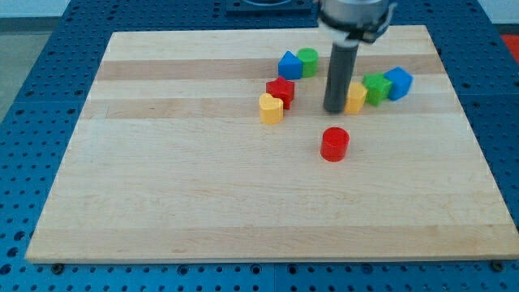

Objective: Nudge the green circle from its bottom right slightly

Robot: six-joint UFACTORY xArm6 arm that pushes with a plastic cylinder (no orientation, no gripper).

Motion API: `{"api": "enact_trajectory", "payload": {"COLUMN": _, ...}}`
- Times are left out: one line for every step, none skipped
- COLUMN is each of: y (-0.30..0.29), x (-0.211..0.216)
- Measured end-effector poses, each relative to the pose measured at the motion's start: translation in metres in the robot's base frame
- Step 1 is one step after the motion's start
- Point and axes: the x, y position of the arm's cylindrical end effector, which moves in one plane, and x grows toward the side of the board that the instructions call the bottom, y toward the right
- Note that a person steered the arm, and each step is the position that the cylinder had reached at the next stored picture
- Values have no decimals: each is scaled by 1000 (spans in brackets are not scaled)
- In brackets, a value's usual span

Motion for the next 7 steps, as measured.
{"api": "enact_trajectory", "payload": {"y": 15, "x": -31}}
{"api": "enact_trajectory", "payload": {"y": 15, "x": -31}}
{"api": "enact_trajectory", "payload": {"y": 4, "x": -29}}
{"api": "enact_trajectory", "payload": {"y": -13, "x": -29}}
{"api": "enact_trajectory", "payload": {"y": -22, "x": -44}}
{"api": "enact_trajectory", "payload": {"y": 1, "x": -125}}
{"api": "enact_trajectory", "payload": {"y": 10, "x": -128}}
